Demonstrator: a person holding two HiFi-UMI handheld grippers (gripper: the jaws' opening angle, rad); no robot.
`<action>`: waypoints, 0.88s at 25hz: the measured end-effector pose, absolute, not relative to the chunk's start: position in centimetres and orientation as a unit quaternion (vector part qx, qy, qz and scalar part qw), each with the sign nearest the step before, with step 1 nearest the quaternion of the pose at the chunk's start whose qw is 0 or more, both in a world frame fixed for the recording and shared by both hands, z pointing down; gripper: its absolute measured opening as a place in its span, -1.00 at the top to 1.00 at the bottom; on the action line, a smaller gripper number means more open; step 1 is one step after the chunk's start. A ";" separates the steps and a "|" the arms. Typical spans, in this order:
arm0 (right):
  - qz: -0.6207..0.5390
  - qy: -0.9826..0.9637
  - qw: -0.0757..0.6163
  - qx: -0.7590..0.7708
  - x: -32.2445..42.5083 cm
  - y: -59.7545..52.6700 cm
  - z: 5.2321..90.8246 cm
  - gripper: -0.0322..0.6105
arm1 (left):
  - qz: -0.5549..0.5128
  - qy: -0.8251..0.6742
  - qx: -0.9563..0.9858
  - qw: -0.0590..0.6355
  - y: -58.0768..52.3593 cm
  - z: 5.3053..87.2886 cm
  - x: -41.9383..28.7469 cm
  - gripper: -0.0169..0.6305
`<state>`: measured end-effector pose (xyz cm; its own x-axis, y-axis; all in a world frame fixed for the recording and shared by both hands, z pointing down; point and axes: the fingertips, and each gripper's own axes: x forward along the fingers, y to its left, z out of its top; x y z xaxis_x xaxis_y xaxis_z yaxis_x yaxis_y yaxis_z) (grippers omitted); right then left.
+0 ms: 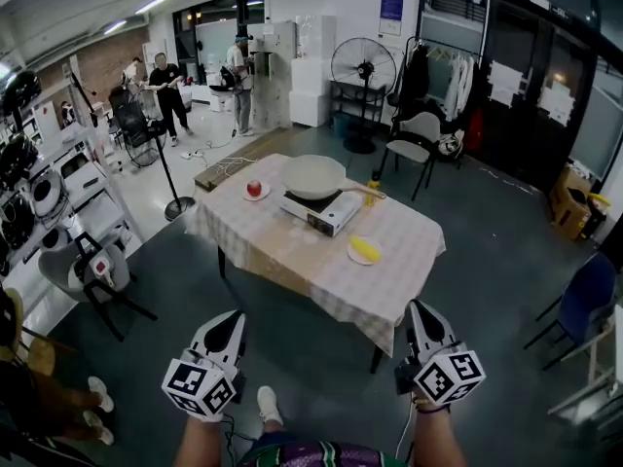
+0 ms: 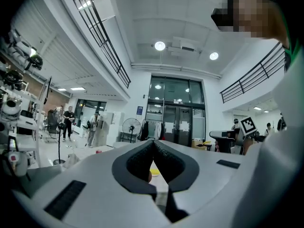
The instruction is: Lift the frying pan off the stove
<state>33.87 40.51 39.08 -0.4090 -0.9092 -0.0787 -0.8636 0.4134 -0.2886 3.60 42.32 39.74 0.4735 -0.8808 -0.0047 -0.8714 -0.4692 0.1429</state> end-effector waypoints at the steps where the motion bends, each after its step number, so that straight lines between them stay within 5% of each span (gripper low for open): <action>1: -0.099 0.835 0.108 -0.530 32.9 39.1 38.8 0.88 | -0.038 -0.514 0.855 0.060 41.1 39.5 2.5 0.88; 13: -0.080 0.840 0.079 -0.530 16.7 19.1 35.4 0.88 | -0.061 -0.504 0.860 0.049 22.6 36.1 -13.7 0.88; 22: -0.086 0.828 0.054 -0.551 10.7 8.8 37.1 0.88 | -0.035 -0.459 0.887 0.040 10.2 37.9 -17.8 0.88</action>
